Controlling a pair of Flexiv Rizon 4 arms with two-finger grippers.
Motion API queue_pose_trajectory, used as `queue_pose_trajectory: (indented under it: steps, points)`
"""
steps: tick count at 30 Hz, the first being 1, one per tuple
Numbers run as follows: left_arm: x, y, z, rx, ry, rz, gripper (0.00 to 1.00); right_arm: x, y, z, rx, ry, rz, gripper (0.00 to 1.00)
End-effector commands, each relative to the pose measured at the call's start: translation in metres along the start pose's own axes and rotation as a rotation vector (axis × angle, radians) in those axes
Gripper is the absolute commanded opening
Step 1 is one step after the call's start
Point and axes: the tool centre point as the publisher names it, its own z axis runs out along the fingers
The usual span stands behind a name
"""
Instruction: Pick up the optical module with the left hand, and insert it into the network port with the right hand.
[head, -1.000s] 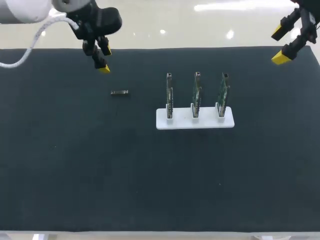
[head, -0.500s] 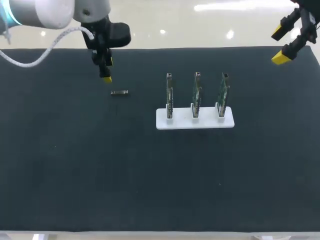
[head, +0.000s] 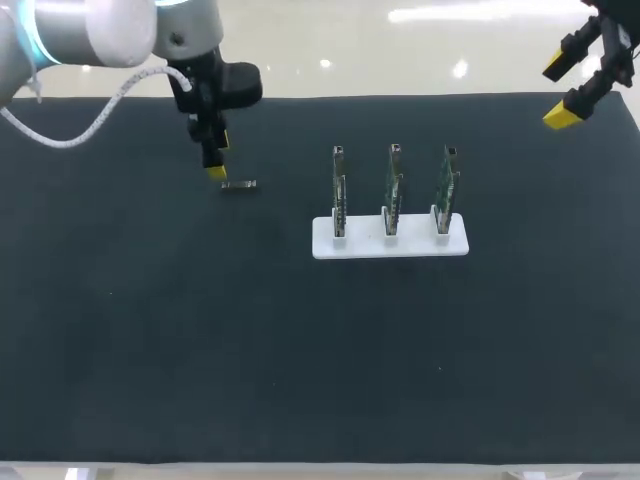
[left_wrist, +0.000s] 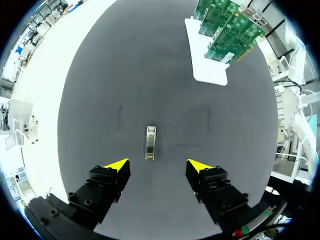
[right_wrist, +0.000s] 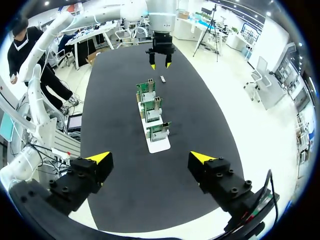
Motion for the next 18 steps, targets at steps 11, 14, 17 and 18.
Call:
queue_pose_trajectory:
  steps: [11, 14, 17, 18]
  points:
    - [-0.005, 0.012, 0.012, 0.137, 0.004, 0.026, 1.00, 0.000, 0.000, 0.000, 0.000, -0.002, 0.000, 1.00]
    - [-0.005, 0.009, 0.011, 0.135, 0.015, 0.024, 1.00, 0.000, 0.000, 0.000, 0.000, -0.002, 0.000, 1.00]
    - [-0.007, 0.006, 0.002, 0.135, 0.021, 0.020, 1.00, 0.000, 0.000, 0.000, 0.000, -0.002, 0.000, 1.00]
    - [-0.008, 0.005, 0.000, 0.142, 0.037, 0.017, 1.00, 0.000, 0.000, 0.000, 0.000, -0.002, 0.000, 1.00]
